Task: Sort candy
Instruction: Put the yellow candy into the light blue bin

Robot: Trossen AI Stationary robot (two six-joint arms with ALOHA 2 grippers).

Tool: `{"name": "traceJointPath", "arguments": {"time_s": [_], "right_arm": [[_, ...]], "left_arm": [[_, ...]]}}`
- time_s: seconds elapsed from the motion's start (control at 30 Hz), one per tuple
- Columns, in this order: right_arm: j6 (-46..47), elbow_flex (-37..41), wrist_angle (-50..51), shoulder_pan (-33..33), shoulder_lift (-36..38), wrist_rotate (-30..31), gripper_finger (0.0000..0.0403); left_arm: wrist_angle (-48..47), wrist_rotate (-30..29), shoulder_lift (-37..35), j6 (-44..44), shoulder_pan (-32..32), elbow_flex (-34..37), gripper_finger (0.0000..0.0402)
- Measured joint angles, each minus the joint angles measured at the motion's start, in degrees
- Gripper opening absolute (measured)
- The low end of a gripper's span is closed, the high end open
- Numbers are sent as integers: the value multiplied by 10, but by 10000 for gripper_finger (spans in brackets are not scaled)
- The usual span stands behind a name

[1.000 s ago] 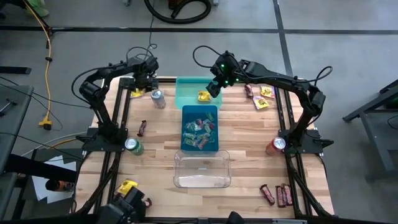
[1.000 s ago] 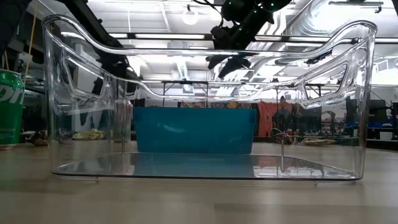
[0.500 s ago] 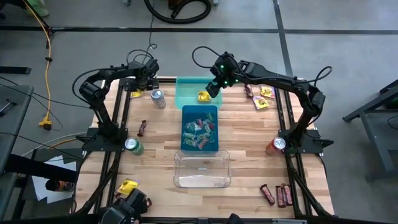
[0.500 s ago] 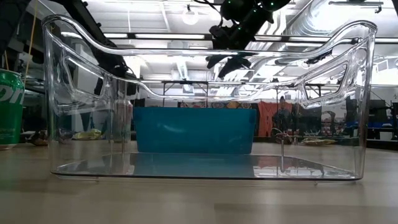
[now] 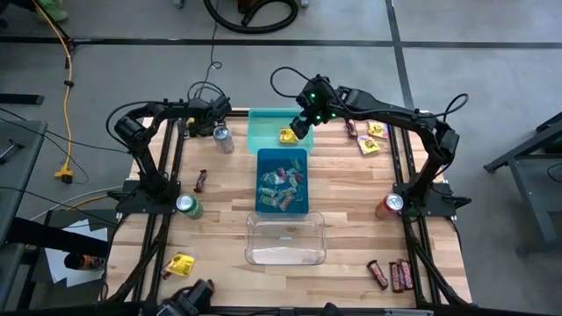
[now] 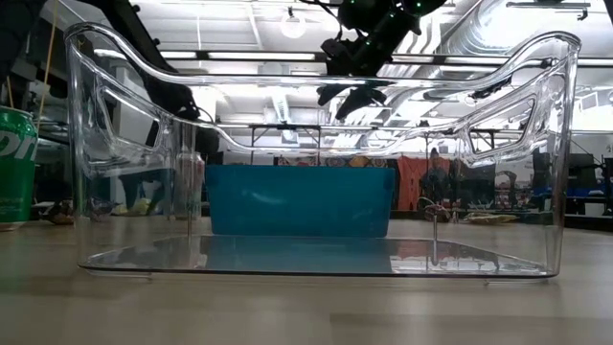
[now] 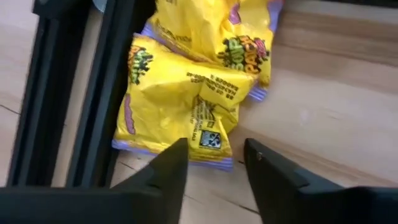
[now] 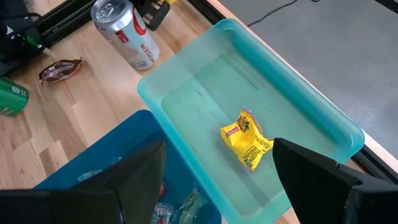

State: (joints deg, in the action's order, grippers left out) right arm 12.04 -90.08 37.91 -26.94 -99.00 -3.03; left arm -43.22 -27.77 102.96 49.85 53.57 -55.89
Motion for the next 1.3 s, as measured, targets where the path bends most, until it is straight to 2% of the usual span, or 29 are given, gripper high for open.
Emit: {"name": "traceJointPath", "arguments": {"time_s": [0.17, 0.23, 0.33, 0.47, 0.67, 0.8, 0.93, 1.07, 1.2, 1.3], "right_arm": [[0, 0, 2, 0, 0, 0, 291], [0, 0, 6, 0, 0, 0, 291], [-3, 0, 9, 0, 0, 0, 291], [-6, 0, 10, 0, 0, 0, 291], [-19, 0, 3, 0, 0, -2, 291], [-20, 0, -21, -1, 6, -6, 291], [-25, 0, -49, -6, 23, -7, 291], [-27, 0, -73, -17, 47, -7, 291], [-35, 0, -76, -32, 74, -4, 291], [-35, 0, -68, -44, 90, 0, 291]], "left_arm": [[7, -11, 0, -4, -4, 8, 29], [8, -11, 0, -9, -5, 8, 9], [4, 6, -4, -24, -5, 7, 8], [19, 44, -46, -70, -5, 8, 2], [54, 50, -196, -117, -5, 5, 0], [147, 96, -306, -180, -8, 2, 0], [248, 174, -357, -204, -37, 1, 0], [298, 186, -333, -182, -105, 1, 0], [364, 191, -256, -156, -193, 1, 0], [464, 224, -186, -154, -246, 1, 0]]}}
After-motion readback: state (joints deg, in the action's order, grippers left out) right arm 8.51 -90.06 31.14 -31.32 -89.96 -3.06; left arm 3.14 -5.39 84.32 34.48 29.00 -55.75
